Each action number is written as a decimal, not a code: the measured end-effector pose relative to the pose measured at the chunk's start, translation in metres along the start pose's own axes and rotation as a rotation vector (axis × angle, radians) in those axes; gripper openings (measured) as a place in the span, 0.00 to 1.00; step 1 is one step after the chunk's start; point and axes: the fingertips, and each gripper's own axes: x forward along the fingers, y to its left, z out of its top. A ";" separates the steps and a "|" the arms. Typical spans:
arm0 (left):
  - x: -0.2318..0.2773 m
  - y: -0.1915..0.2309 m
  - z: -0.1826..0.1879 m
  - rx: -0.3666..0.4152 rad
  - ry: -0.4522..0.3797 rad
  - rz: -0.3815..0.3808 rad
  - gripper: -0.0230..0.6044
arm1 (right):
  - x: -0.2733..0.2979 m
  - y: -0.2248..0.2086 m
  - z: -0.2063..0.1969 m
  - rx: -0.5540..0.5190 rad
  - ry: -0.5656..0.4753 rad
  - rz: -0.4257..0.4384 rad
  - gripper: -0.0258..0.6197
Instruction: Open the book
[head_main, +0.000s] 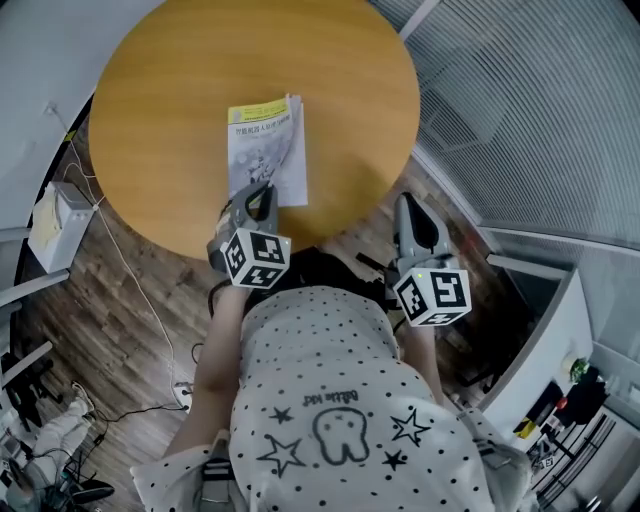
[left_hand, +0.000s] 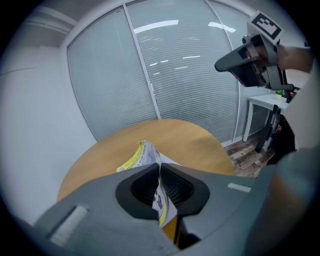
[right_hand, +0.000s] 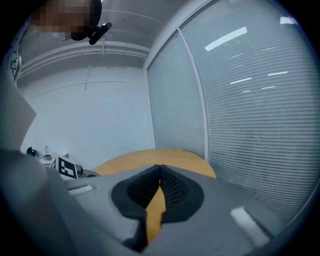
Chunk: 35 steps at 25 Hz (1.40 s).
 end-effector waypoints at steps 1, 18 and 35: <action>-0.003 0.002 0.000 -0.002 -0.003 0.007 0.08 | 0.000 0.001 0.000 0.000 -0.004 0.004 0.04; -0.036 0.048 -0.016 -0.125 -0.040 0.122 0.08 | 0.010 0.021 0.008 -0.014 -0.042 0.039 0.04; -0.056 0.074 -0.031 -0.264 -0.057 0.179 0.08 | 0.020 0.031 0.008 -0.025 -0.038 0.063 0.04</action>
